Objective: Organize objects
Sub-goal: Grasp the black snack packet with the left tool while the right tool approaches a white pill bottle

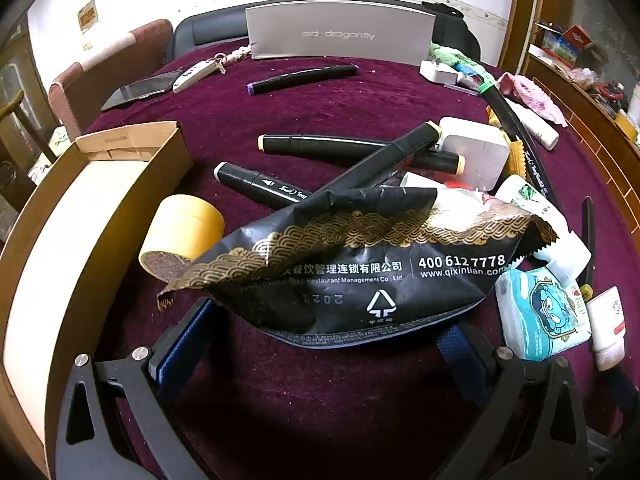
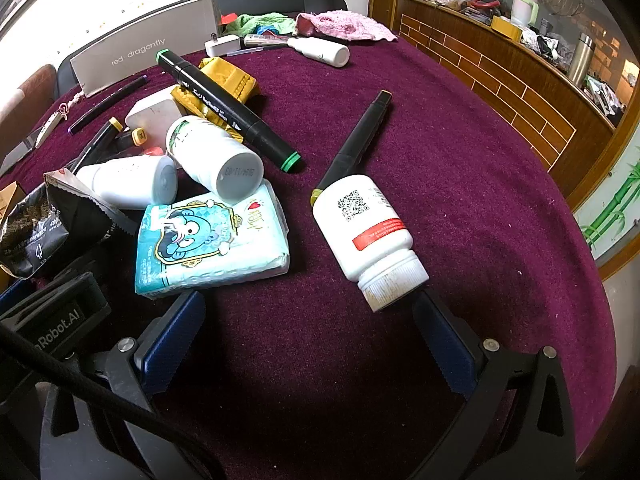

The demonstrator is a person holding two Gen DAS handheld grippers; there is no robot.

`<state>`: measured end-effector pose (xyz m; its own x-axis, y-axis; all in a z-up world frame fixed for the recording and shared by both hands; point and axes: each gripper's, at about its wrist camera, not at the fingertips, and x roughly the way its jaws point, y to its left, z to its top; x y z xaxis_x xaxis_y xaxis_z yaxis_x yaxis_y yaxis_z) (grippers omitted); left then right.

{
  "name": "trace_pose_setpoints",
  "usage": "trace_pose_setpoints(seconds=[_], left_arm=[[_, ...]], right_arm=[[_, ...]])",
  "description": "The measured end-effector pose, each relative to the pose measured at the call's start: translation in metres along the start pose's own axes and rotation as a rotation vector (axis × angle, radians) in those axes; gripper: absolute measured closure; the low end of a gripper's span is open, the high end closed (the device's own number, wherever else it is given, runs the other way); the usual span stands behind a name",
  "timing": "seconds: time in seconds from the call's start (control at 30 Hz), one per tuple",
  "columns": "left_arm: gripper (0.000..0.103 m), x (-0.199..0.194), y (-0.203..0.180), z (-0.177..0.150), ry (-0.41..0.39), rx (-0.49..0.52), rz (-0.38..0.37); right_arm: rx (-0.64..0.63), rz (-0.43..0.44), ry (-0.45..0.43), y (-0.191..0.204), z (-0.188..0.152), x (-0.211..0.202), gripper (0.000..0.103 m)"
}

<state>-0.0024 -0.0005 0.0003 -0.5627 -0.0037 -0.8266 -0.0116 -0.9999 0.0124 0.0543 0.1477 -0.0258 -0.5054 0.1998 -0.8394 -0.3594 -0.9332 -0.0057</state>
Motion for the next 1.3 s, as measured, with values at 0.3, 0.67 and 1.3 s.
trace_pose_setpoints(seconds=[0.3, 0.67, 1.3], left_arm=[[0.002, -0.002, 0.003, -0.002, 0.006, 0.010, -0.032], [0.002, -0.054, 0.053, -0.032, 0.043, 0.089, -0.315], [0.047, -0.067, -0.030, -0.031, -0.190, 0.862, -0.108]], right_arm=[[0.004, -0.012, 0.001, 0.001, 0.000, -0.002, 0.000], [-0.152, 0.107, 0.084, -0.006, -0.010, -0.010, 0.000], [0.160, 0.262, -0.162, -0.111, -0.001, -0.070, 0.006]])
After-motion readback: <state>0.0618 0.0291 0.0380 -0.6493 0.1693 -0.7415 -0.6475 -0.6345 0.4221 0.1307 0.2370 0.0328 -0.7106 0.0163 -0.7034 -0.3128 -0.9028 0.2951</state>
